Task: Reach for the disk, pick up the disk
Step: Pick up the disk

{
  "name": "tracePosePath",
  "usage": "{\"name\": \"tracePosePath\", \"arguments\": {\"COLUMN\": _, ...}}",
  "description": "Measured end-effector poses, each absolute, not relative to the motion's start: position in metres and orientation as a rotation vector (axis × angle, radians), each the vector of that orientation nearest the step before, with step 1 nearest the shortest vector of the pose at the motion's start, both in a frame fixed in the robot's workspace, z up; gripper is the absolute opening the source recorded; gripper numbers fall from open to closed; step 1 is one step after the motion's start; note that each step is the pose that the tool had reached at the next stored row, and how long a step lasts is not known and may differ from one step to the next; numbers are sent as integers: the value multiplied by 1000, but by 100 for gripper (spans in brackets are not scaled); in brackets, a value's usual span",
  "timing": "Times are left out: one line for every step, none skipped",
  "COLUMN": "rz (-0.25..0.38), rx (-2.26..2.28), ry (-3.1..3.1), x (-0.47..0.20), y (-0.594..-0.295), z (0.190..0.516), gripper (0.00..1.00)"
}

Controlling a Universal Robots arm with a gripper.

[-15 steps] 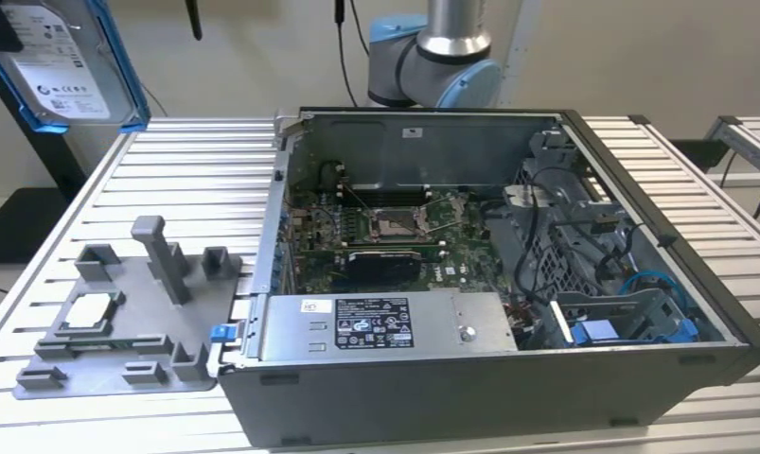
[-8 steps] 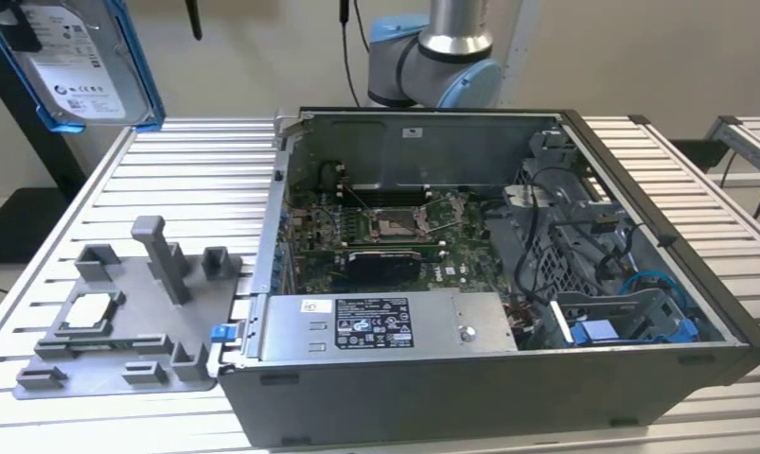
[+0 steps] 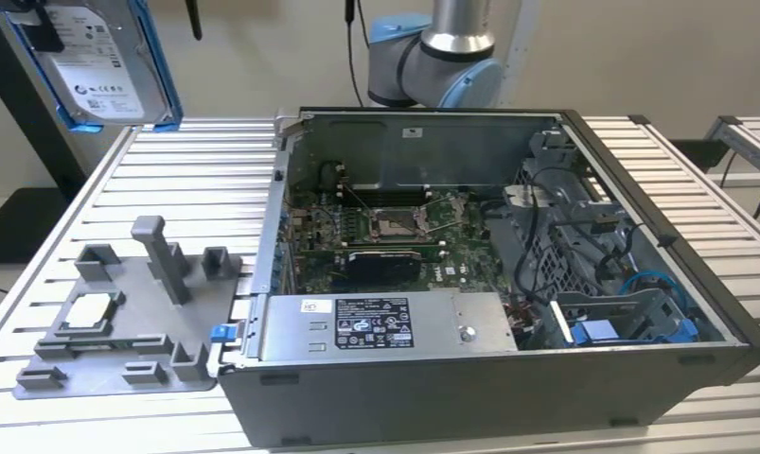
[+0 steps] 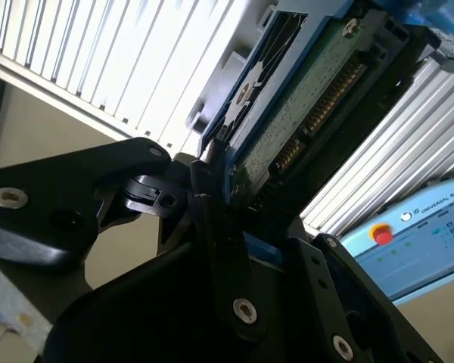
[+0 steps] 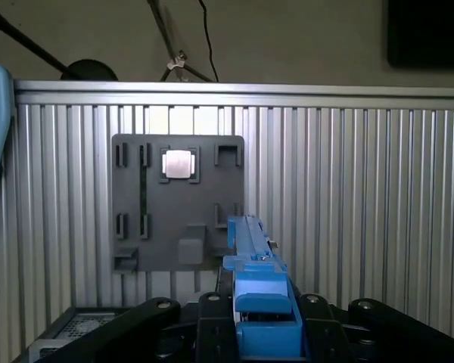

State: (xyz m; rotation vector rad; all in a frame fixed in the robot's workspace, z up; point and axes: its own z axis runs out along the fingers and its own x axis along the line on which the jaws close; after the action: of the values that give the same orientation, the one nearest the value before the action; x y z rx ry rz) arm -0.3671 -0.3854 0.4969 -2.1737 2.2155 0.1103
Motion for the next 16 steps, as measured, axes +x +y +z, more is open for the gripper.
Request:
{"name": "tracePosePath", "arguments": {"rz": 110, "rx": -2174, "ry": 2215, "x": -365, "y": -385, "z": 497, "gripper": 0}}
{"name": "tracePosePath", "arguments": {"rz": 110, "rx": -2174, "ry": 2215, "x": -363, "y": -385, "z": 497, "gripper": 0}}
{"name": "tracePosePath", "arguments": {"rz": 110, "rx": -2174, "ry": 2215, "x": -360, "y": -385, "z": 497, "gripper": 0}}
{"name": "tracePosePath", "arguments": {"rz": 110, "rx": -2174, "ry": 2215, "x": -358, "y": -385, "z": 497, "gripper": 0}}
{"name": "tracePosePath", "arguments": {"rz": 110, "rx": -2174, "ry": 2215, "x": -356, "y": -385, "z": 497, "gripper": 0}}
{"name": "tracePosePath", "arguments": {"rz": 110, "rx": -2174, "ry": 2215, "x": -354, "y": -385, "z": 497, "gripper": 0}}
{"name": "tracePosePath", "arguments": {"rz": 110, "rx": -2174, "ry": 2215, "x": -352, "y": -385, "z": 497, "gripper": 0}}
{"name": "tracePosePath", "arguments": {"rz": 111, "rx": -2174, "ry": 2215, "x": -350, "y": -385, "z": 497, "gripper": 0}}
{"name": "tracePosePath", "arguments": {"rz": 111, "rx": -2174, "ry": 2215, "x": -348, "y": -385, "z": 497, "gripper": 0}}
{"name": "tracePosePath", "arguments": {"rz": 111, "rx": -2174, "ry": 2215, "x": -346, "y": -385, "z": 497, "gripper": 0}}
{"name": "tracePosePath", "arguments": {"rz": 111, "rx": -2173, "ry": 2215, "x": -344, "y": -385, "z": 497, "gripper": 0}}
{"name": "tracePosePath", "arguments": {"rz": 111, "rx": -2173, "ry": 2215, "x": -342, "y": -385, "z": 497, "gripper": 0}}
{"name": "tracePosePath", "arguments": {"rz": 111, "rx": -2173, "ry": 2215, "x": -340, "y": -385, "z": 497, "gripper": 0}}
{"name": "tracePosePath", "arguments": {"rz": 111, "rx": -2173, "ry": 2215, "x": -338, "y": -385, "z": 497, "gripper": 0}}
{"name": "tracePosePath", "arguments": {"rz": 111, "rx": -2173, "ry": 2215, "x": -336, "y": -385, "z": 497, "gripper": 0}}
{"name": "tracePosePath", "arguments": {"rz": 111, "rx": -2173, "ry": 2215, "x": -334, "y": -385, "z": 497, "gripper": 0}}
